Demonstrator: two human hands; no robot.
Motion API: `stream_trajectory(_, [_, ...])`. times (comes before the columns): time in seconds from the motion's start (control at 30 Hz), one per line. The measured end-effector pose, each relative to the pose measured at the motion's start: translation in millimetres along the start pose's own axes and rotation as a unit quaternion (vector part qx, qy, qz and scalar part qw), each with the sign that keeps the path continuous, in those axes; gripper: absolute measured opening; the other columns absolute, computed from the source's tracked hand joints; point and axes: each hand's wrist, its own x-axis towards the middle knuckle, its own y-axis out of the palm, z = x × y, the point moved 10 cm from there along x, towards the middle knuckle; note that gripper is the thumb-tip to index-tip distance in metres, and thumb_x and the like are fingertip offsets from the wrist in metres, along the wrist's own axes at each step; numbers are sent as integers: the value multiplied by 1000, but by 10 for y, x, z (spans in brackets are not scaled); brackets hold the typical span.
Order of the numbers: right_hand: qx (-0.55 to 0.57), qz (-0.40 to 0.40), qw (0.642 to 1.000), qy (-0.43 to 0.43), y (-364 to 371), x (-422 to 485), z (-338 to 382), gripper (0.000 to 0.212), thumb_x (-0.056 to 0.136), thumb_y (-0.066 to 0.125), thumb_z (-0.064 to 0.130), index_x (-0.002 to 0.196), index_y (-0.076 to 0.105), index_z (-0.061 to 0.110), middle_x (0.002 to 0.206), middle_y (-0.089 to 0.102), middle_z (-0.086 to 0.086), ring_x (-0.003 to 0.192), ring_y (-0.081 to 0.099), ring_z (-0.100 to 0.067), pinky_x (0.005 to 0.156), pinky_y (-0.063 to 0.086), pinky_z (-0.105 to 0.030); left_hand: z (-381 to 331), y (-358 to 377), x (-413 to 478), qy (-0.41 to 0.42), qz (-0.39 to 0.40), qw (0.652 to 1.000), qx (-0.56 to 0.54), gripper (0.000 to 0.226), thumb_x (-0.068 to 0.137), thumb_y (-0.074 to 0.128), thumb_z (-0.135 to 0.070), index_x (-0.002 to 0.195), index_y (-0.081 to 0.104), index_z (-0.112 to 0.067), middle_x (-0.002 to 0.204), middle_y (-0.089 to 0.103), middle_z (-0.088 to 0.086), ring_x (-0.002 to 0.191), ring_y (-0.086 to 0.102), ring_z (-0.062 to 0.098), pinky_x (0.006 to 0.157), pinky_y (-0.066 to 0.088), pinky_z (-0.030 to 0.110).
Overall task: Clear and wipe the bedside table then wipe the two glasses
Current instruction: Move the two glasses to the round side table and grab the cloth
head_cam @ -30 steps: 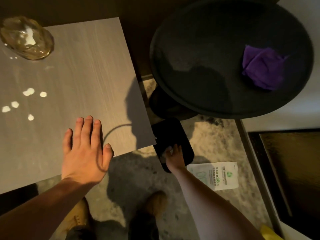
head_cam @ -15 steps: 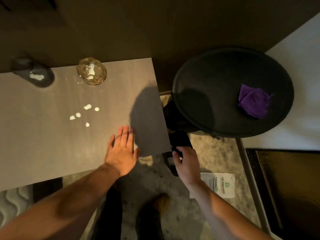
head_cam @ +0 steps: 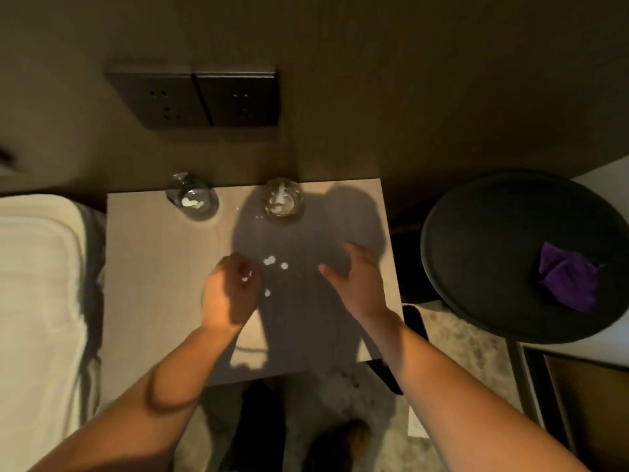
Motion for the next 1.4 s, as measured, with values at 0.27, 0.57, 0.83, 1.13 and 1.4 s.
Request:
stream_trajectory(0.27, [19, 13, 999, -21, 467, 951, 765, 108, 69, 91, 50, 155, 38, 10, 154, 50, -11, 144, 43, -30, 118, 38, -41, 639, -834, 933, -114, -120, 985, -50, 103, 73, 95, -27, 152, 36, 4, 150, 47, 27, 141, 45, 42, 118, 38, 48])
stream_trajectory(0.57, [3, -1, 1000, -19, 804, 1255, 899, 122, 62, 96, 44, 157, 30, 5, 153, 46, -15, 141, 44, -32, 117, 38, -40, 442, -771, 1302, -35, -140, 984, -101, 96, 69, 91, -35, 149, 42, -17, 145, 56, 9, 134, 54, 32, 112, 46, 51])
stream_trajectory(0.83, [63, -39, 997, -17, 737, 1283, 795, 106, 61, 98, 36, 149, 44, 13, 143, 55, -6, 133, 52, -24, 109, 43, -29, 392, -778, 1370, -14, -155, 984, -82, 82, 73, 92, -33, 140, 49, -14, 138, 63, 11, 126, 60, 34, 103, 50, 45])
stream_trajectory(1.13, [118, -85, 989, -9, 210, 998, 524, 86, 60, 98, 33, 135, 58, 18, 122, 58, 8, 112, 52, -8, 80, 32, 1, -7, -530, 1022, 5, -135, 988, -81, 78, 70, 94, -30, 136, 54, -17, 127, 69, 6, 113, 66, 28, 95, 55, 42])
stream_trajectory(1.4, [108, -138, 984, 5, -888, 719, -310, 87, 55, 98, 39, 129, 58, 17, 115, 52, 11, 111, 54, -11, 98, 49, -31, -972, 175, 637, 60, -114, 983, -133, 71, 69, 96, -12, 130, 60, -11, 111, 64, -6, 99, 63, 15, 82, 41, 2])
